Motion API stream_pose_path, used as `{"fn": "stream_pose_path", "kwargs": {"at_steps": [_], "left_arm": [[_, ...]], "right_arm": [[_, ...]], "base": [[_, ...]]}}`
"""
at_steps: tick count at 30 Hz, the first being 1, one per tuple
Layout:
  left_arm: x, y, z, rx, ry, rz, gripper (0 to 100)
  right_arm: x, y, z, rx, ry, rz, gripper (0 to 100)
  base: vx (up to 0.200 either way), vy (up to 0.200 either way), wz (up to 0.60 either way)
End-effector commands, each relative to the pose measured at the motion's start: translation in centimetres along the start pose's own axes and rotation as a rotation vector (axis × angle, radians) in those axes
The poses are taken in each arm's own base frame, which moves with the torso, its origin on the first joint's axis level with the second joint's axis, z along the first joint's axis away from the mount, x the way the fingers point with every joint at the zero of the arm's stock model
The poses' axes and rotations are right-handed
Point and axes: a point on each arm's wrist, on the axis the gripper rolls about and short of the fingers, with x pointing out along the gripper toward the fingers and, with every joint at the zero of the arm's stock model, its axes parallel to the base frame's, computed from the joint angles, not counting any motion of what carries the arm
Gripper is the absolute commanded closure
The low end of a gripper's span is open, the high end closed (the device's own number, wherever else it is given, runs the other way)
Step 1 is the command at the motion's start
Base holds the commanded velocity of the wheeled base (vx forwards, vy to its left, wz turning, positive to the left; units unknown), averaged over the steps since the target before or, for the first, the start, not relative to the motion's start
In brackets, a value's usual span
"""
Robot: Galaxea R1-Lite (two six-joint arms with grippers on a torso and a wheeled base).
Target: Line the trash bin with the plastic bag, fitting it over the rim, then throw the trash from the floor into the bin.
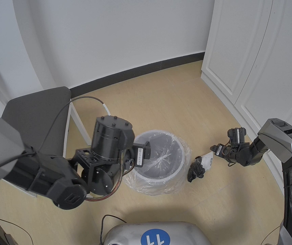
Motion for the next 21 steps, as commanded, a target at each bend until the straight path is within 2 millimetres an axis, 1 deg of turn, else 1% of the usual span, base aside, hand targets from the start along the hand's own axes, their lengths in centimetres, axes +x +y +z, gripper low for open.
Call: {"fn": "stream_pose_path", "kwargs": {"at_steps": [1, 5, 6, 7, 12, 14, 17, 18, 21], "left_arm": [[-4.8, 1.6, 2.2, -0.055, -0.114, -0.039, 0], [-7.8, 3.3, 2.9, -0.089, -0.175, -0.053, 0], [-8.0, 3.5, 2.9, -0.092, -0.180, -0.052, 0], [-9.2, 4.4, 3.2, -0.110, -0.211, -0.050, 0], [-12.1, 7.6, 3.0, -0.110, -0.273, 0.005, 0], [-12.9, 8.5, 2.7, -0.102, -0.296, 0.024, 0], [-14.0, 9.1, 2.5, -0.119, -0.346, 0.021, 0], [-14.0, 9.2, 2.4, -0.120, -0.347, 0.021, 0], [-14.9, 9.7, 2.0, -0.125, -0.379, 0.024, 0]], "right_arm": [[2.9, -0.9, -1.4, 0.071, 0.022, -0.020, 0], [3.9, -0.5, -1.6, 0.094, 0.007, -0.010, 0], [4.0, -0.5, -1.5, 0.096, 0.004, -0.010, 0], [4.1, 0.0, -1.3, 0.109, -0.009, -0.001, 0], [4.6, 1.7, -0.8, 0.155, -0.044, 0.042, 0], [5.2, 2.1, -0.7, 0.156, -0.059, 0.055, 0], [6.2, 2.6, -0.9, 0.151, -0.037, 0.046, 0], [6.2, 2.7, -0.8, 0.151, -0.037, 0.046, 0], [7.5, 3.3, -0.7, 0.140, 0.007, 0.019, 0]], "base": [[-0.200, 0.000, 0.00], [-0.200, 0.000, 0.00], [0.000, 0.000, 0.00], [0.000, 0.000, 0.00], [0.000, 0.000, 0.00], [0.000, 0.000, 0.00], [0.000, 0.000, 0.00], [0.000, 0.000, 0.00], [0.000, 0.000, 0.00]]}}
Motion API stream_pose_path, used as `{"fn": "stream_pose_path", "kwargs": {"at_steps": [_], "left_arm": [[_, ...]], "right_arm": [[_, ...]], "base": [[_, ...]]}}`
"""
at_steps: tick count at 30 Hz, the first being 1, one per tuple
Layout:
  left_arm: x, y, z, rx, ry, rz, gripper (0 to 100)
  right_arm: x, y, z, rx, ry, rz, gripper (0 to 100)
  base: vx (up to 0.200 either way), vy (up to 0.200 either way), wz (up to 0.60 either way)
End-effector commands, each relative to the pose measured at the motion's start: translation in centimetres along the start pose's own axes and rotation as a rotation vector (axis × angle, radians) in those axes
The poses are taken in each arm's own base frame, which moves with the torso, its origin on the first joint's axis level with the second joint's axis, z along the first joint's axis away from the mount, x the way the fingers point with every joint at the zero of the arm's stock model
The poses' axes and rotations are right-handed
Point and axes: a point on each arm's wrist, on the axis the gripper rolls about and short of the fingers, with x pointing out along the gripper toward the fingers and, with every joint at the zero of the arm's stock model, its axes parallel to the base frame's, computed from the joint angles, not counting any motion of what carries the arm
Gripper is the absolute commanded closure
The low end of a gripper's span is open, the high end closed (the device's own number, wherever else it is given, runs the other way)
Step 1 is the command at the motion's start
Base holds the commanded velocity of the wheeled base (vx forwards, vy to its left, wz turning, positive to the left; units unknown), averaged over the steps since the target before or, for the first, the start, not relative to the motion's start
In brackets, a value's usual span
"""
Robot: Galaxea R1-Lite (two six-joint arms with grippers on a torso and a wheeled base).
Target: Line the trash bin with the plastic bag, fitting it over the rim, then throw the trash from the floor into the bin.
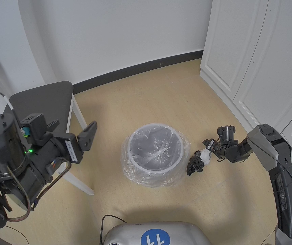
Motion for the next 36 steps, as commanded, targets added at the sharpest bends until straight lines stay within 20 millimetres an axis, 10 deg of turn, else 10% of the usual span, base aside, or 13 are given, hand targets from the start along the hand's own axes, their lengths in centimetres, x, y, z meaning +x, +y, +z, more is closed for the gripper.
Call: {"fn": "stream_pose_path", "kwargs": {"at_steps": [1, 36], "left_arm": [[-2.6, 1.9, 0.6, -0.027, -0.088, 0.018, 0], [-2.4, 2.4, -1.8, -0.066, -0.172, 0.050, 0]], "right_arm": [[2.8, 0.8, -1.1, -0.012, 0.048, -0.034, 0], [2.9, 3.9, -6.8, -0.155, 0.245, -0.097, 0]], "base": [[0.000, 0.000, 0.00], [0.000, 0.000, 0.00]]}}
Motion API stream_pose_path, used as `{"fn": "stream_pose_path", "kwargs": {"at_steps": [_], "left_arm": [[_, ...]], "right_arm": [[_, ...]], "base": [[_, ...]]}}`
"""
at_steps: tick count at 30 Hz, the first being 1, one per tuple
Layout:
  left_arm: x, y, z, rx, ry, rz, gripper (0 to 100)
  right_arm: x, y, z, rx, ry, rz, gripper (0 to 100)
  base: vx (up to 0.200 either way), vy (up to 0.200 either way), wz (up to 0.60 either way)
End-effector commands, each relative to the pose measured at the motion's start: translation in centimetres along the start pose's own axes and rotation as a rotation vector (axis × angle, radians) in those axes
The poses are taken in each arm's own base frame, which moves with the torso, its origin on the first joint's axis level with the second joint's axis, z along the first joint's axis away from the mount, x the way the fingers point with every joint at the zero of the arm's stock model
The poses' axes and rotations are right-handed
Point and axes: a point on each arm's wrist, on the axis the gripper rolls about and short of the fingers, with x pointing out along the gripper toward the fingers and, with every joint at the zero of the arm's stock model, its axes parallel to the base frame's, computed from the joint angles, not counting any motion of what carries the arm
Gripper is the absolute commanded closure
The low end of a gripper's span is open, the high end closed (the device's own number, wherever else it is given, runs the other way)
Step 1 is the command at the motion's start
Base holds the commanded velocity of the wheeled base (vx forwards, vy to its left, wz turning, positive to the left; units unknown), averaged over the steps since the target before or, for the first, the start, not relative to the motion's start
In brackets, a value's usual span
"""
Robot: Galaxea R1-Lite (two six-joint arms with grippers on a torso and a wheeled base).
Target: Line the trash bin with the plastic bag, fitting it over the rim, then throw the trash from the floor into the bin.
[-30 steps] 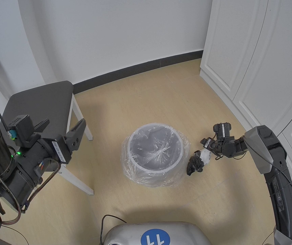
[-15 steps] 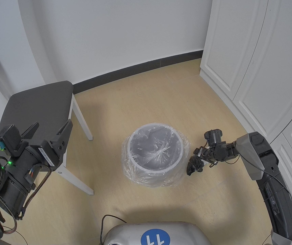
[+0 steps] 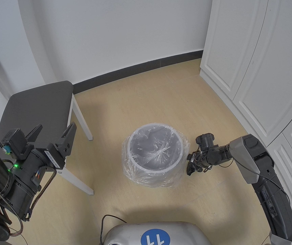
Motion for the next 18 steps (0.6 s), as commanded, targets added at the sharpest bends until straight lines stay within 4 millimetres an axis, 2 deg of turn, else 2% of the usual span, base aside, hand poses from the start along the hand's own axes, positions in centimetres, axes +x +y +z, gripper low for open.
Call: {"fn": "stream_pose_path", "kwargs": {"at_steps": [1, 7, 8, 18], "left_arm": [[-0.17, -0.54, 0.15, -0.004, -0.009, 0.001, 0], [-0.23, -0.95, 0.28, -0.006, -0.014, -0.001, 0], [-0.19, -0.97, 0.28, -0.008, -0.014, -0.001, 0], [-0.40, -0.59, -0.36, 0.000, 0.008, 0.031, 0]], "right_arm": [[0.23, 0.14, -0.57, -0.009, 0.010, -0.003, 0], [0.29, 0.04, -0.60, -0.011, 0.013, -0.004, 0], [0.30, -0.03, -0.55, -0.010, 0.012, -0.005, 100], [0.14, 0.08, -0.48, -0.010, 0.013, -0.010, 100]], "base": [[0.000, 0.000, 0.00], [0.000, 0.000, 0.00], [0.000, 0.000, 0.00], [0.000, 0.000, 0.00]]}}
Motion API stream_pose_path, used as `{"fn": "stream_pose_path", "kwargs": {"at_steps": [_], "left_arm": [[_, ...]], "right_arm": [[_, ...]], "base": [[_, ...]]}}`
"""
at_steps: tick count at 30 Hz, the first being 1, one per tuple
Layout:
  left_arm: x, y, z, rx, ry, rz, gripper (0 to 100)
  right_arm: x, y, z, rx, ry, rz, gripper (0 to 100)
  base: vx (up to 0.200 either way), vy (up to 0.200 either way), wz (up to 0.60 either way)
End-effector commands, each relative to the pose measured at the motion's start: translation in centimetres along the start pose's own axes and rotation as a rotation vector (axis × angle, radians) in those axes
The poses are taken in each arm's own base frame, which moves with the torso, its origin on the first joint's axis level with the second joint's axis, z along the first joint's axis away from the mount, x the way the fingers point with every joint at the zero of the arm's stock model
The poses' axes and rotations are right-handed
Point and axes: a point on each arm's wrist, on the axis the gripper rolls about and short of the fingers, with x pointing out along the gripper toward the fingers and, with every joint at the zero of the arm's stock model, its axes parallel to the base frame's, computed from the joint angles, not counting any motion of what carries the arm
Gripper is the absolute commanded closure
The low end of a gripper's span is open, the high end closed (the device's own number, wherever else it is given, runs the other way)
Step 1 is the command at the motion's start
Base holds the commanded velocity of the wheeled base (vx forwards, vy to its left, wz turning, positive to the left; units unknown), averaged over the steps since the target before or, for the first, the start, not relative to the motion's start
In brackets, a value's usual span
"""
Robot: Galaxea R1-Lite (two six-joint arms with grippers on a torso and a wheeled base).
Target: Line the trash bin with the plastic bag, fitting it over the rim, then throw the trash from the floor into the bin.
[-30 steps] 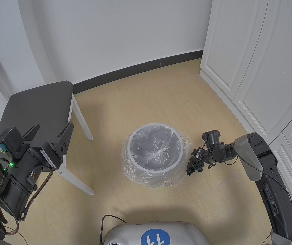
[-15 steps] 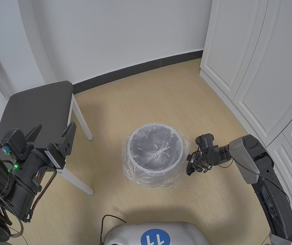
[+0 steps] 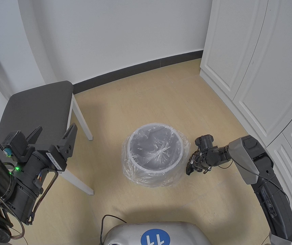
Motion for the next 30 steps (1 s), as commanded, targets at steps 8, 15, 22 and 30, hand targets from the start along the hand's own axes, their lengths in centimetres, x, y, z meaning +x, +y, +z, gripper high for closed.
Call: {"fn": "stream_pose_path", "kwargs": {"at_steps": [8, 15, 22, 30], "left_arm": [[-0.5, 0.4, -0.1, -0.009, -0.016, 0.031, 0], [-1.2, 1.0, -1.0, 0.003, 0.008, 0.035, 0], [-0.8, 1.3, -0.9, 0.002, -0.005, 0.047, 0], [0.1, 2.3, -1.5, 0.020, 0.018, 0.105, 0]], "right_arm": [[-0.2, -0.7, 0.8, 0.029, -0.052, -0.077, 100], [-1.4, -0.9, 1.8, 0.103, -0.083, -0.094, 100], [-1.3, -1.1, 1.5, 0.119, -0.083, -0.096, 100], [-1.5, -1.2, 1.4, 0.152, -0.100, -0.111, 100]], "base": [[0.000, 0.000, 0.00], [0.000, 0.000, 0.00], [0.000, 0.000, 0.00], [0.000, 0.000, 0.00]]}}
